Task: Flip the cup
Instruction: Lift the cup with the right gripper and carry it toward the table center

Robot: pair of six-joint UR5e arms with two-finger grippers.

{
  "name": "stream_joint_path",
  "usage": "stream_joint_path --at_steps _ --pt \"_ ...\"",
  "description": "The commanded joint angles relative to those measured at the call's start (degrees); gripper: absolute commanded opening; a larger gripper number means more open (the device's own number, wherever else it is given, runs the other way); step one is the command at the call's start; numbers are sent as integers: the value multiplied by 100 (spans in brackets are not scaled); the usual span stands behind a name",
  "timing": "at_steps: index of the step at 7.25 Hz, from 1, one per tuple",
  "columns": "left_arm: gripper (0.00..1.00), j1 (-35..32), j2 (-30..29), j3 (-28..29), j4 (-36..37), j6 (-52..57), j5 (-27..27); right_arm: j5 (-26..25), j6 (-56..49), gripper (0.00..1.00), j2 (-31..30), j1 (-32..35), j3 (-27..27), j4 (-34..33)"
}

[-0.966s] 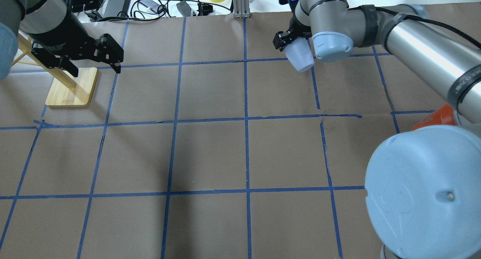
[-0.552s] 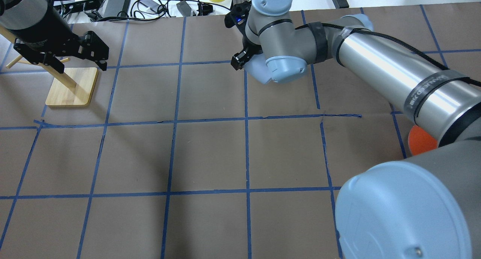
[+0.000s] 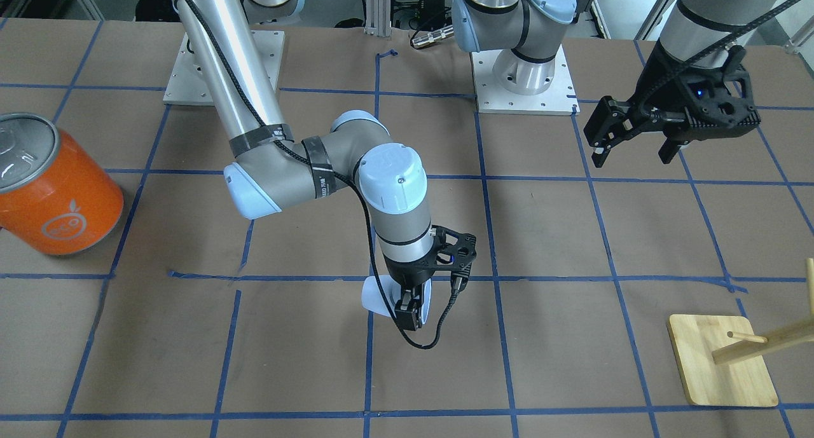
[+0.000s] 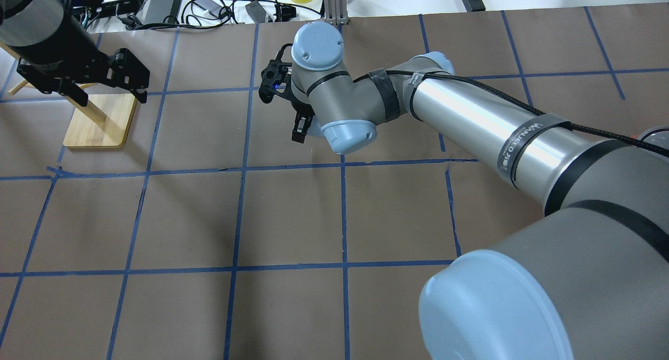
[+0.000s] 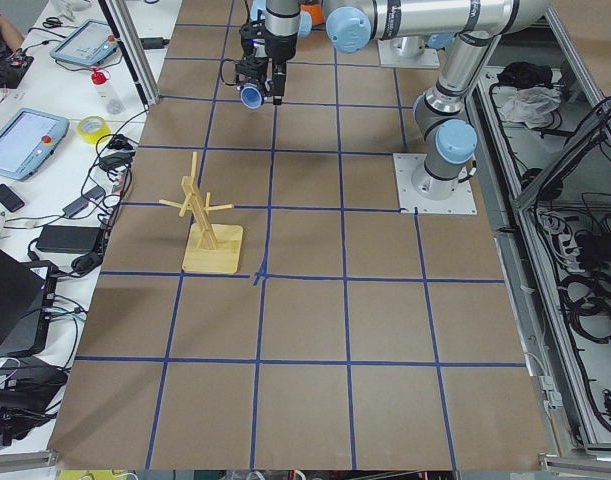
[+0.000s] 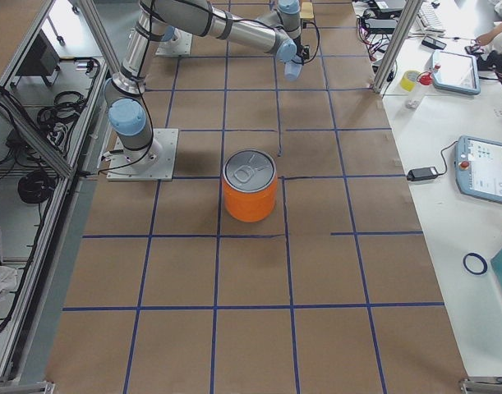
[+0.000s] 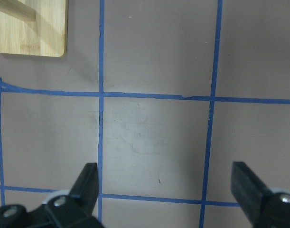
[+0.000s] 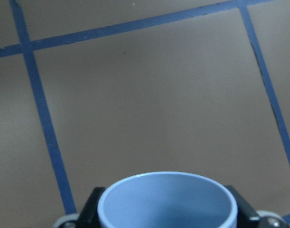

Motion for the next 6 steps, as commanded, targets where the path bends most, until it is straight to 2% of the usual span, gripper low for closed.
stream_joint_path --at_steps 1,4,5,6 --pt "100 -9 17 -13 -21 1 -10 9 -654 7 52 98 309 -308" --pt "100 -9 52 -30 -82 1 7 18 -603 15 69 194 505 -660" --pt "100 -9 61 -30 -108 1 -2 18 -602 20 78 186 505 -652" --pt "100 -9 61 -30 -109 1 16 9 -593 31 78 194 514 -652"
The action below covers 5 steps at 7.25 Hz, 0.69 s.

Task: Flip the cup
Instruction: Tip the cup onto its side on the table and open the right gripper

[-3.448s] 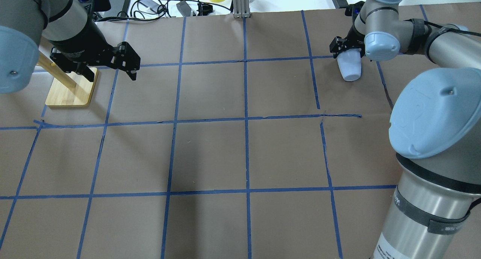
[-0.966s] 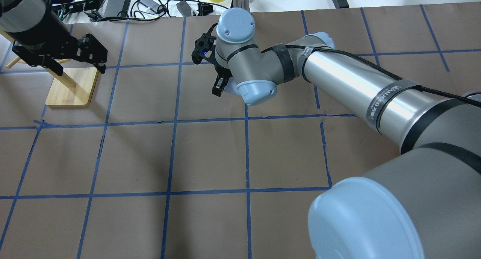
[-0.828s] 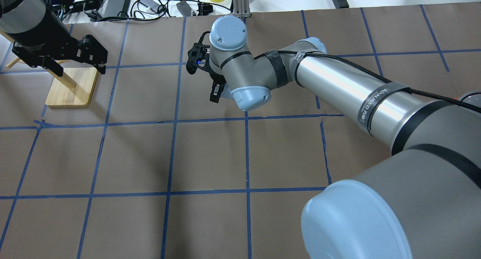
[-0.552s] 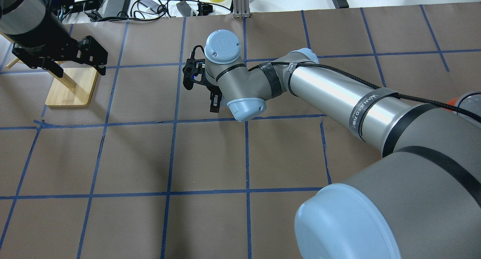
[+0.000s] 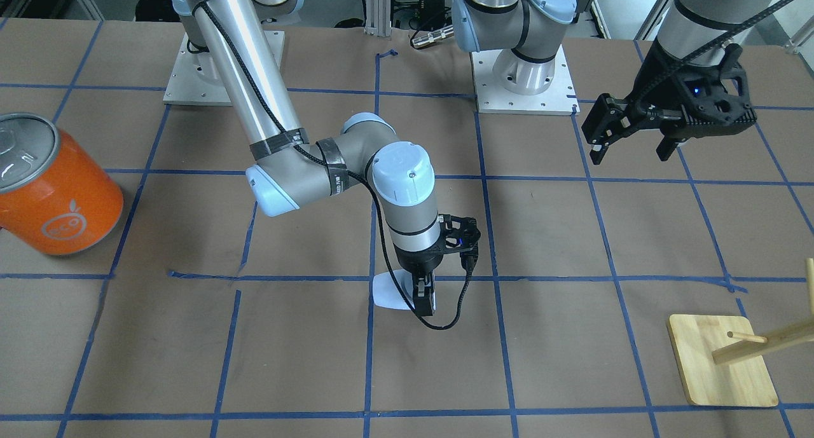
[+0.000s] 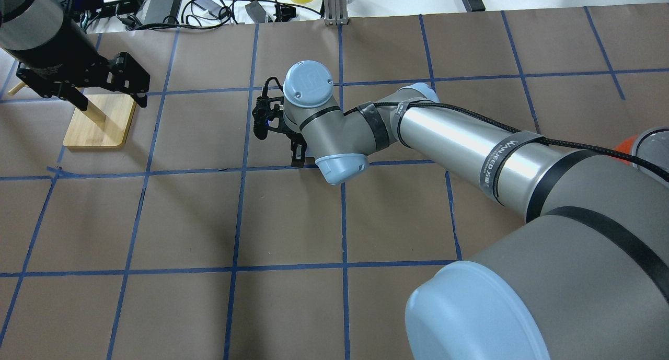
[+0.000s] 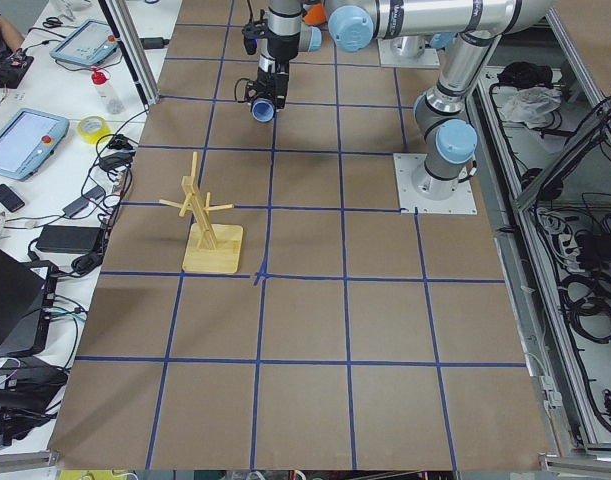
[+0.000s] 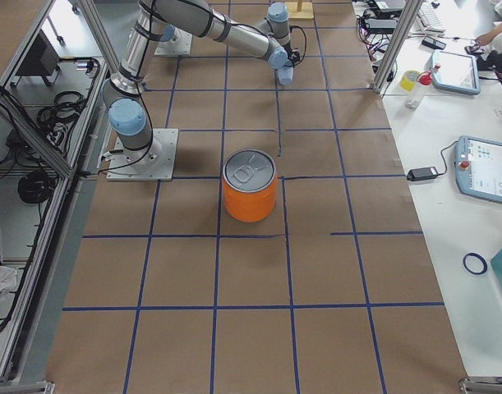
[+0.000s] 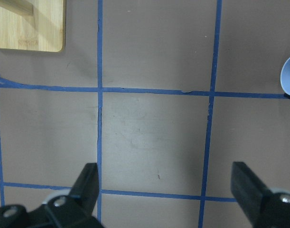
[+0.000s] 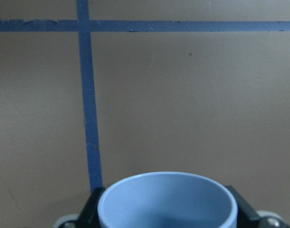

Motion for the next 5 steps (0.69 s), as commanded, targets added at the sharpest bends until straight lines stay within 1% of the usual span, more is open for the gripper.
stream_joint_path --at_steps 1,2,3,5 --pt "100 17 -2 -1 -34 0 18 -6 24 57 7 -1 11 -23" --pt "100 17 -28 -1 -234 0 132 -23 129 67 7 8 11 -5" --pt "100 43 -37 -1 -262 0 141 -128 138 100 -1 8 11 4" --pt "100 44 -72 -9 -289 -70 142 -103 147 100 -28 8 12 -14"
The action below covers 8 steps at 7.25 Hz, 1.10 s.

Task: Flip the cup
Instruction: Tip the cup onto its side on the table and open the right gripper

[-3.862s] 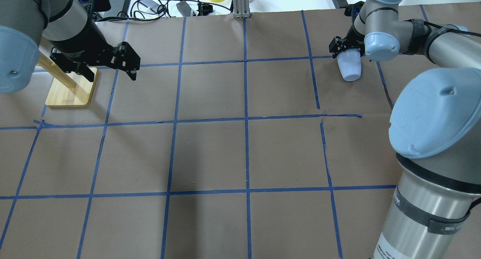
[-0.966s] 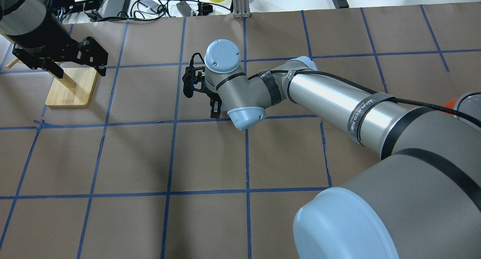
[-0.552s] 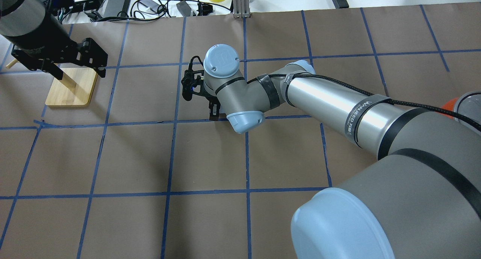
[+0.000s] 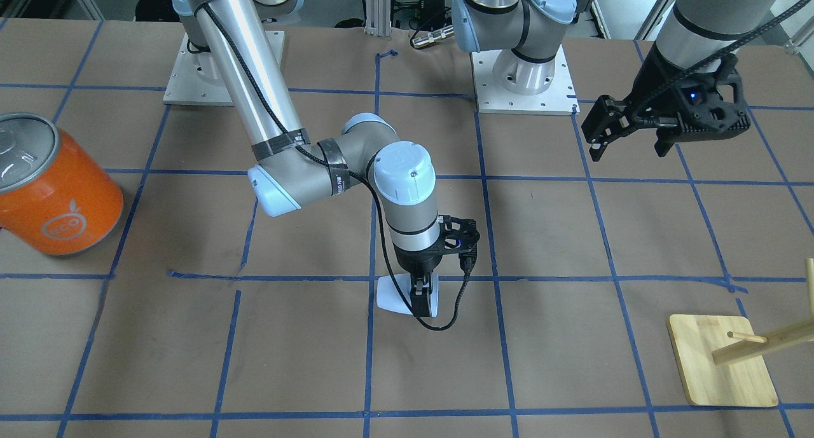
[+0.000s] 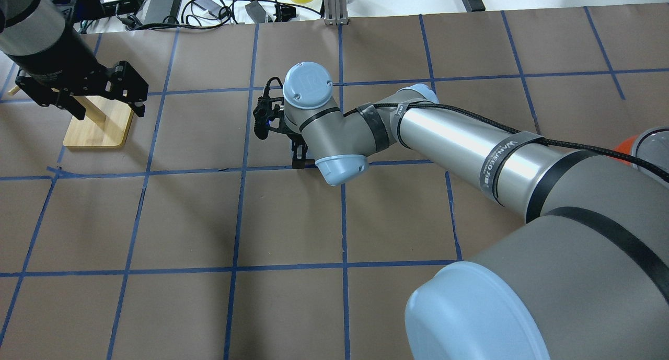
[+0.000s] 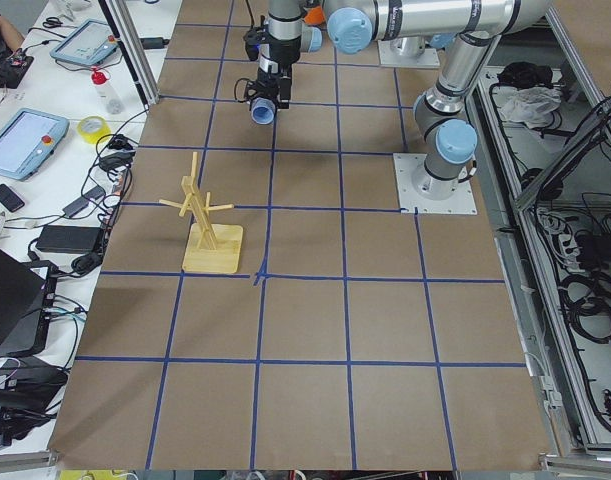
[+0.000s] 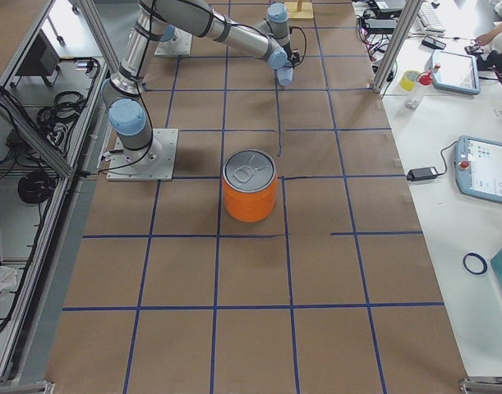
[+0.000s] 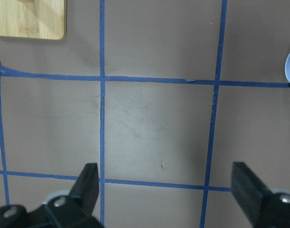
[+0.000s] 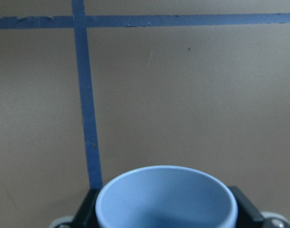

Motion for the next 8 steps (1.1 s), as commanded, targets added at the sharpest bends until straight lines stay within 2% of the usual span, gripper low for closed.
stream_joint_path --at_steps 1,3,4,6,8 --pt "100 7 -1 -32 -11 -40 6 96 9 100 -22 3 -4 -8" --pt "100 -1 104 -225 -72 39 6 89 61 100 -258 -67 -56 61" --pt "100 -1 122 -252 -64 48 -46 89 61 100 -642 -154 -83 288" --pt "100 -45 -140 -409 137 21 -239 351 87 99 -1215 -618 -83 1139" --pt "100 -45 -474 -743 917 -75 -1080 361 245 99 -1777 -1067 -74 1789"
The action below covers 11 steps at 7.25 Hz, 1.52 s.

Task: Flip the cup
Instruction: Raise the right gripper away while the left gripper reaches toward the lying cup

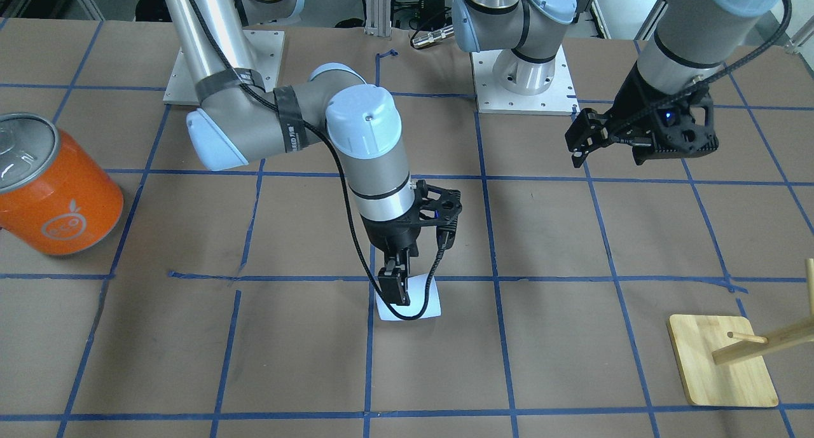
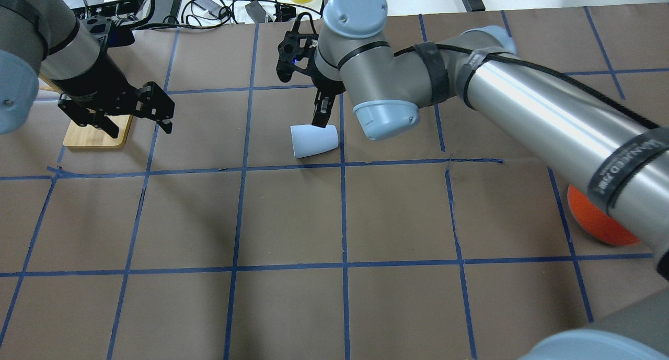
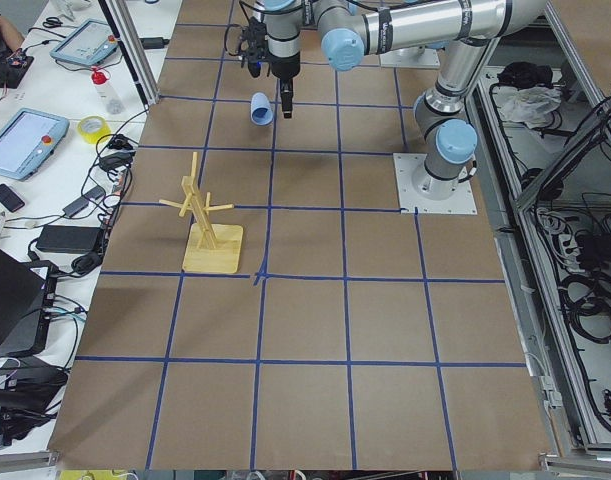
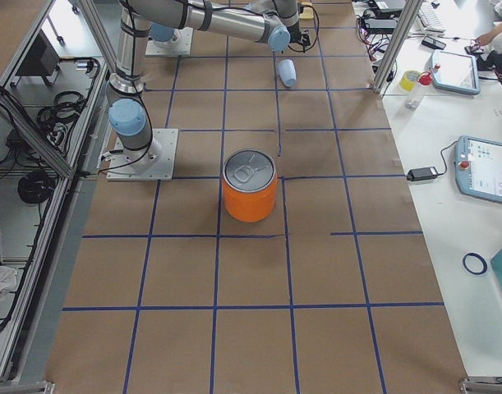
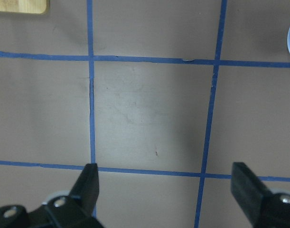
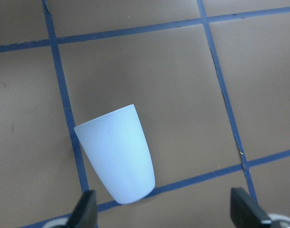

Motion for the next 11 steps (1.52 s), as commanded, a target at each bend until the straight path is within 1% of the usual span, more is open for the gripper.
stream_joint_path --at_steps 1,2,3,4,5,6,7,8,9,10,11 --pt "100 -22 -488 -235 894 -240 -851 32 79 99 -622 -493 6 843" --pt "100 -31 -761 -253 1177 -737 -1672 32 254 96 -982 -739 6 986" --pt "100 -136 -990 -244 1511 -873 -1889 32 508 95 -1220 -1072 6 1179" --pt "100 -424 -1262 -244 1906 -1092 -1935 -11 780 99 -1362 -1310 50 1198" --pt "100 -609 -1569 -236 2432 -1694 -2353 -29 2036 100 -1407 -1313 33 1189" --pt "100 -724 -1763 -244 2489 -2014 -2688 -82 3127 100 -1416 -1365 33 1215" --pt "100 -900 -1965 -236 2568 -2025 -2691 -99 3242 100 -1564 -1409 -2 1459" --pt "100 -954 -2159 -236 2725 -2043 -2700 -326 3252 100 -1748 -1618 -20 1993" --pt "100 -954 -2352 -236 2866 -2043 -2709 -406 3261 100 -2028 -1846 -46 2546" --pt "100 -1015 -2502 -236 2929 -2052 -2709 -442 3444 100 -2249 -1936 -168 3117" --pt "100 -1085 -2617 -236 3025 -2052 -2709 -477 3742 100 -2303 -1911 -213 3149"
